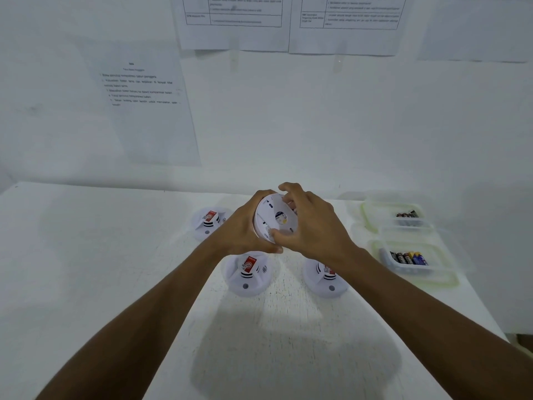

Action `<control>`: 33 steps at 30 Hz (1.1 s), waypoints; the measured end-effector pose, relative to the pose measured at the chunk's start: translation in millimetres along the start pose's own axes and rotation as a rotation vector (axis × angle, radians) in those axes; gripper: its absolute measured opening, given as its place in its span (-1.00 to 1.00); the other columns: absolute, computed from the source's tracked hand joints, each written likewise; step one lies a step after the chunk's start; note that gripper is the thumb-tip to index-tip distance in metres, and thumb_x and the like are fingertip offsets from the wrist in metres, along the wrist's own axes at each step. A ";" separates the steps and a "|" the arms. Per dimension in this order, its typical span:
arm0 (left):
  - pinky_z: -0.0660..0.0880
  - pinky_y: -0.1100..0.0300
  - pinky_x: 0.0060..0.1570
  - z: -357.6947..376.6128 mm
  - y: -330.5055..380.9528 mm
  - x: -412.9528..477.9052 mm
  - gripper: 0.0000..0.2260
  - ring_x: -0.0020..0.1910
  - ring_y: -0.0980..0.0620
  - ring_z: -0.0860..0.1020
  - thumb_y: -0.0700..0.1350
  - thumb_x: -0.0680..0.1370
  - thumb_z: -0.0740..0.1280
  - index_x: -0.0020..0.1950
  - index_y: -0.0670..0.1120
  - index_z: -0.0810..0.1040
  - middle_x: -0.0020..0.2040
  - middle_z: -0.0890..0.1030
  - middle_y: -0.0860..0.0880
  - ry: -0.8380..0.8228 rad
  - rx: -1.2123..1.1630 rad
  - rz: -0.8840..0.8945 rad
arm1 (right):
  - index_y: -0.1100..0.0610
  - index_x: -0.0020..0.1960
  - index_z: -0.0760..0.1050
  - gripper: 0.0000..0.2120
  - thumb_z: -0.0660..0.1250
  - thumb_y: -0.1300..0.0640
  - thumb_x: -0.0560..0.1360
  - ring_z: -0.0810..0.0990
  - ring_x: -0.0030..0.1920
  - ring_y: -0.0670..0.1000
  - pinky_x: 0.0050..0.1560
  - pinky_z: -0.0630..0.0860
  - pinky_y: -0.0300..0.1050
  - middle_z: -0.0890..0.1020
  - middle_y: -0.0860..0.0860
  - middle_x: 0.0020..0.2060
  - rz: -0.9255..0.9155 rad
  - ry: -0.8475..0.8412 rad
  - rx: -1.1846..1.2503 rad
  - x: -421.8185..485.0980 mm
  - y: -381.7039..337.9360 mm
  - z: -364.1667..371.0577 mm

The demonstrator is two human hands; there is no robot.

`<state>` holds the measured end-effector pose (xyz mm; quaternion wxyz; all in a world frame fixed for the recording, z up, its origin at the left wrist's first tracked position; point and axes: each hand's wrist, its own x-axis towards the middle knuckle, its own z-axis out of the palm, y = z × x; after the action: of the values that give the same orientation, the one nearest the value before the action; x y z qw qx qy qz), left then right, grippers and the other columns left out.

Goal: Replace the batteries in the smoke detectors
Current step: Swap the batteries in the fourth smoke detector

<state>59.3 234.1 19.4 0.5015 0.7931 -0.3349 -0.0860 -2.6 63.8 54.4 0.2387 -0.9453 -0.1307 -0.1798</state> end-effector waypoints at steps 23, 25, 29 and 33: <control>0.38 0.58 -0.05 -1.7 4.5 -2.7 -0.39 0.08 0.51 0.44 -0.09 0.26 0.47 0.22 0.12 0.27 0.13 0.42 0.23 -0.043 0.001 -0.075 | 0.07 0.35 0.28 -0.30 0.51 -0.08 0.33 0.55 0.03 0.00 0.04 0.53 -0.08 0.58 0.01 0.14 -0.023 -0.015 0.025 -0.1 -0.4 -5.4; 0.38 0.59 -0.06 -3.1 3.0 -2.9 -0.38 0.06 0.53 0.44 -0.11 0.27 0.47 0.24 0.08 0.27 0.12 0.42 0.23 -0.059 0.001 -0.073 | 0.08 0.34 0.29 -0.32 0.51 -0.07 0.34 0.56 0.01 0.01 0.04 0.54 -0.07 0.59 0.01 0.13 -0.030 -0.022 0.033 -0.2 -1.2 -6.3; 0.37 0.60 -0.10 -6.4 -2.8 -0.5 -0.32 -0.01 0.55 0.45 -0.19 0.33 0.53 0.34 -0.09 0.27 0.06 0.44 0.21 -0.057 0.003 -0.058 | 0.06 0.30 0.32 -0.43 0.45 0.00 0.37 0.62 0.02 0.03 0.04 0.59 0.00 0.63 0.00 0.14 -0.063 -0.032 0.083 -2.7 -1.0 -8.8; 0.45 0.44 0.07 -7.9 -10.2 -1.2 -0.26 0.17 0.30 0.50 -0.20 0.29 0.57 0.36 -0.07 0.27 0.18 0.50 0.10 -0.020 0.024 -0.068 | 0.03 0.30 0.34 -0.58 0.38 0.16 0.49 0.67 -0.11 0.00 -0.12 0.60 -0.11 0.70 0.03 0.01 -0.036 0.015 0.205 0.5 4.1 -11.8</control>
<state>66.7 243.4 14.3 0.4851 0.8092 -0.3139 -0.1070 -4.1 54.5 62.7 0.3321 -0.9119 -0.1636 -0.1770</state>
